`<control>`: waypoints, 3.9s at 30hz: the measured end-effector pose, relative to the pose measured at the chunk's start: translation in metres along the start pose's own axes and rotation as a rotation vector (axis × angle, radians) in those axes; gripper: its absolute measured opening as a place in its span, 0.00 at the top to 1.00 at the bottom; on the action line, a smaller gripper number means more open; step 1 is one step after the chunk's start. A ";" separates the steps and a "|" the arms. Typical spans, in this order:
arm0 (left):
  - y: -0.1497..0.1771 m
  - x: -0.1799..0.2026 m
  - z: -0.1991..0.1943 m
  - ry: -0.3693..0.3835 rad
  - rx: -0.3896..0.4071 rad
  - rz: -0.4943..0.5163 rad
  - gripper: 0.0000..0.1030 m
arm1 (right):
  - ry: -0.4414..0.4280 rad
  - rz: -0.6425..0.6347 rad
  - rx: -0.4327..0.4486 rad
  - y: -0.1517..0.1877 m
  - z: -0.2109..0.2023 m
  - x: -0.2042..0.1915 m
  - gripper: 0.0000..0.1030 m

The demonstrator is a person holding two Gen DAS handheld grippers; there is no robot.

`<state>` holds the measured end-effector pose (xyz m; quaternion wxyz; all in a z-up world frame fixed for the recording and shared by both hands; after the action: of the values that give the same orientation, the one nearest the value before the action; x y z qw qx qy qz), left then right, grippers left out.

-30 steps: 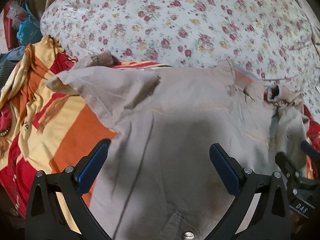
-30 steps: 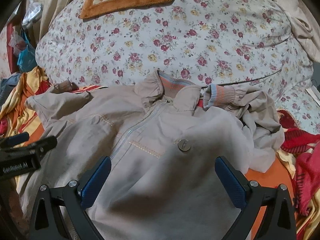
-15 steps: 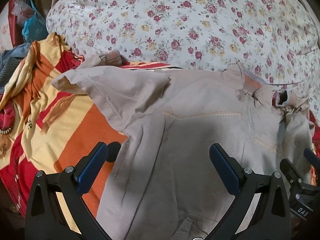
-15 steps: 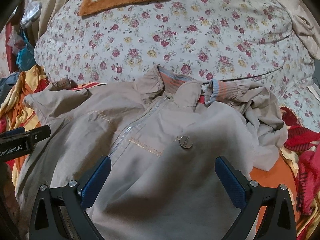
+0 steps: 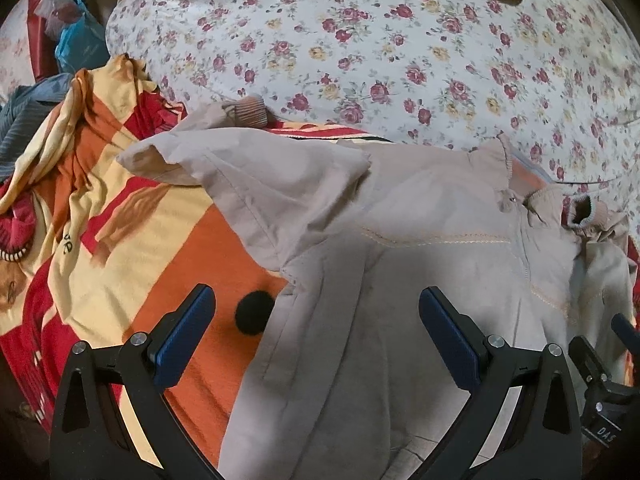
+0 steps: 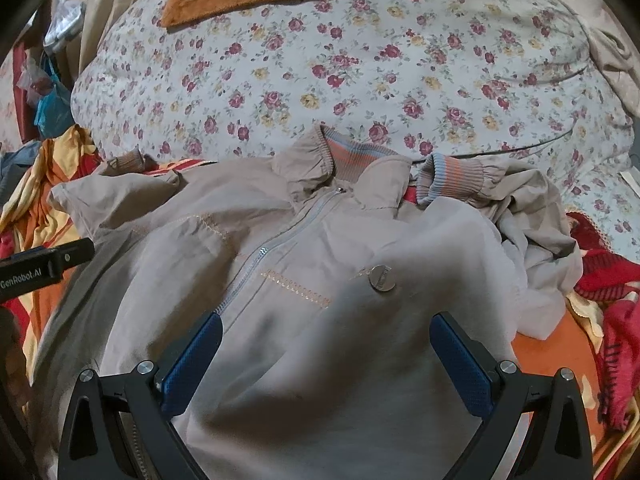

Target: Fold large clothes

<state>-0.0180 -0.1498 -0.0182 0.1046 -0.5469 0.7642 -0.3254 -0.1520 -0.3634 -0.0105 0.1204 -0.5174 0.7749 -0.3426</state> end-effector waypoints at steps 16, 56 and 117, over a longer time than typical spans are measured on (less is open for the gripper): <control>-0.002 -0.001 0.002 -0.013 -0.004 0.007 0.01 | -0.006 -0.004 -0.004 0.002 0.001 -0.002 0.00; -0.154 -0.161 0.090 -0.079 -0.152 -0.005 0.90 | -0.078 0.002 -0.038 0.014 0.018 -0.014 0.12; -0.010 -0.104 0.039 -0.126 -0.030 -0.006 0.34 | -0.111 0.288 -0.003 -0.071 0.006 0.079 0.70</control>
<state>0.0489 -0.0722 -0.0624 0.1433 -0.5703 0.7591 -0.2793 -0.1328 -0.4522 0.0448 0.2100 -0.4194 0.8337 -0.2915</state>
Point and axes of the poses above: each gripper's, at about its wrist camera, not at the fingertips, and z roughly the way its jaws point, x to its right, y to its underside, the point moved 10 cm from there along z, roughly the way its jaws point, and after that the axes turned 14 degrees about y, right-handed, at the moved point
